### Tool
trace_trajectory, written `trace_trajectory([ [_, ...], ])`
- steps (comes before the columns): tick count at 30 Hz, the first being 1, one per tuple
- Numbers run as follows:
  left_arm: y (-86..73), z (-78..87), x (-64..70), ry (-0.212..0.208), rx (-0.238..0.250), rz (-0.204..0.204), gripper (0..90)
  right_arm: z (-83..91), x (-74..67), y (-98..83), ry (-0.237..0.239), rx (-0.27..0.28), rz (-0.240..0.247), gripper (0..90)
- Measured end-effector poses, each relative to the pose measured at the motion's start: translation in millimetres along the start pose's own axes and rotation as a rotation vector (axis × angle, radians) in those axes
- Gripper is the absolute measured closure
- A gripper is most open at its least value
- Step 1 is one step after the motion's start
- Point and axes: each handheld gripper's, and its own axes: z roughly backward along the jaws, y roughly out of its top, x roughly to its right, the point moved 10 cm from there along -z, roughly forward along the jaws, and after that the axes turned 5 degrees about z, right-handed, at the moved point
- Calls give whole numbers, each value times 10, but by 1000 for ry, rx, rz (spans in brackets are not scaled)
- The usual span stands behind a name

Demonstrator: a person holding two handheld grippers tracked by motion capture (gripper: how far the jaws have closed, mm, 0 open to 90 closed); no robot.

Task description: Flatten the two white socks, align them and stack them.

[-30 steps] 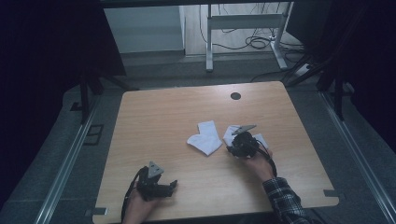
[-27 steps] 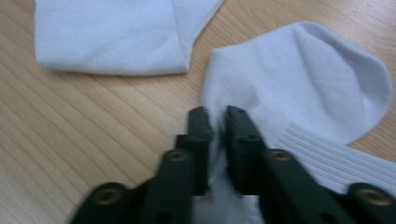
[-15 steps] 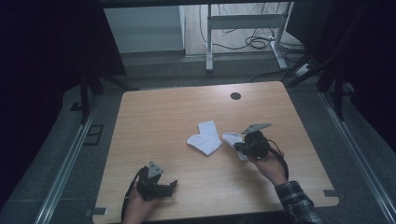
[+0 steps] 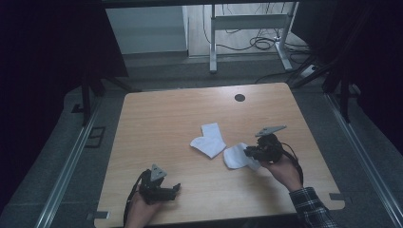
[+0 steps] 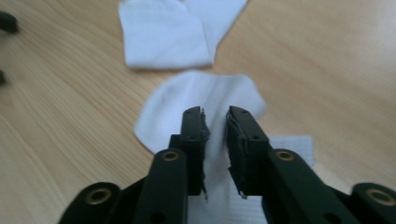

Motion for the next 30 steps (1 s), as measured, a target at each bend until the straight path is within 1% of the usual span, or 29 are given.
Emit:
trace_trajectory([
  [2,0,0,0,0,0,0,100,-65,16,-81,-6,-15,-1,696],
  [4,0,0,0,0,0,0,100,-63,33,-109,-14,-14,0,673],
  [7,5,-3,5,-1,-6,-2,98,22,80,-85,-32,13,5,649],
  [8,5,-3,5,-1,-6,-2,98,22,80,-85,-32,13,5,649],
  [9,17,-10,30,-6,-25,-8,98,85,117,-74,-42,29,2,639],
  [10,30,-19,53,-9,-28,-9,101,108,137,-78,-47,33,1,638],
  [12,59,-26,98,-14,-38,-12,143,143,192,-107,-70,30,8,634],
  [14,102,-31,152,-19,-36,-23,202,159,250,-156,-92,25,13,633],
  [18,250,-51,292,-64,-8,-21,303,135,354,-281,-116,14,3,635],
  [19,250,-51,292,-64,-8,-21,315,125,376,-315,-122,9,2,636],
  [20,330,-85,373,-85,-2,-25,334,115,401,-348,-131,5,7,638],
  [21,375,-109,411,-88,3,-37,359,107,421,-382,-137,-2,7,638],
  [23,469,-171,499,-91,10,-58,377,92,458,-436,-146,-6,8,639],
  [26,629,-270,636,-97,21,-78,416,77,508,-489,-158,-9,6,639],
  [28,739,-329,736,-115,24,-82,484,69,531,-512,-163,-8,5,639],
  [29,739,-329,736,-115,24,-82,514,65,545,-525,-170,-9,10,639],
  [30,855,-386,836,-131,37,-85,544,61,551,-536,-173,-9,9,638],
])
